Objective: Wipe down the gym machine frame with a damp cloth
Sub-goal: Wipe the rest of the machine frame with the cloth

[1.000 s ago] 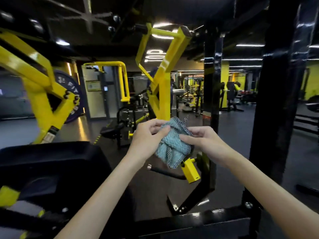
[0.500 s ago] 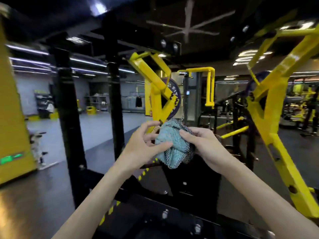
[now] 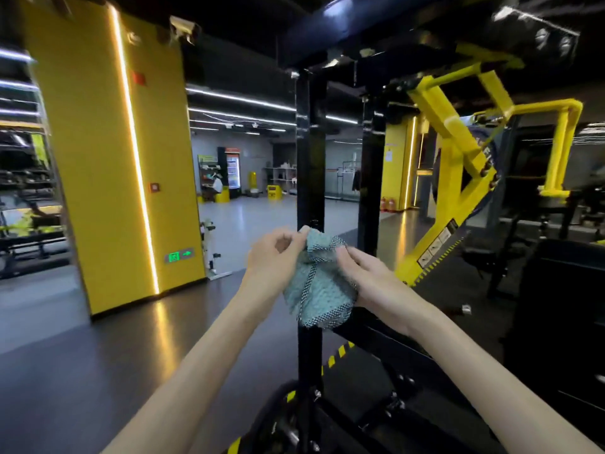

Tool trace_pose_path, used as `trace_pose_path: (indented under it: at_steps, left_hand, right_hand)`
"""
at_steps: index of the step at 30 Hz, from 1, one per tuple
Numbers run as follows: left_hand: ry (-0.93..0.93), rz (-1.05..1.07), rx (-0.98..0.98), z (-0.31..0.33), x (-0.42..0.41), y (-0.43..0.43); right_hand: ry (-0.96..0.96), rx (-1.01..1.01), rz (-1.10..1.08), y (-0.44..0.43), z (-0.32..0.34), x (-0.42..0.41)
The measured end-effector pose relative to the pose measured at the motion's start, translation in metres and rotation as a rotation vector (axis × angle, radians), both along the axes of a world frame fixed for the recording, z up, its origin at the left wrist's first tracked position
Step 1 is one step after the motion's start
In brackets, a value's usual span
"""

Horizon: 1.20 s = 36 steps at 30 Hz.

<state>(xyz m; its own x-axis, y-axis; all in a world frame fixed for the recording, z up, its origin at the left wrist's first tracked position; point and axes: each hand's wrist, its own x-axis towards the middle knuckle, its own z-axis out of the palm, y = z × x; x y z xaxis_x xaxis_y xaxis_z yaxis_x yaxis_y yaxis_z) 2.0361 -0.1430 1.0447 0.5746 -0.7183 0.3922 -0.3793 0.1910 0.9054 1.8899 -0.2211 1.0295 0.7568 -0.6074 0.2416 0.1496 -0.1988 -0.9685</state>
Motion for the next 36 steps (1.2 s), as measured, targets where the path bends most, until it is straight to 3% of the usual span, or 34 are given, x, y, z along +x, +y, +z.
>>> trace_pose_path:
  at_steps: [11, 16, 26, 36]
  left_hand:
    - [0.293, 0.135, 0.111, -0.014, 0.165, -0.036]
    - [0.201, 0.291, 0.17, -0.002, 0.238, -0.07]
    - [0.148, 0.268, 0.107, 0.012, 0.351, -0.124]
    - [0.182, 0.044, 0.052, -0.007, 0.486, -0.174]
  right_hand:
    - [0.0, 0.012, 0.221, -0.065, -0.03, 0.171]
    - [-0.033, 0.004, 0.278, -0.109, -0.022, 0.256]
    - [-0.017, -0.025, 0.399, -0.164, -0.009, 0.385]
    - [-0.009, -0.062, 0.085, -0.197, -0.005, 0.507]
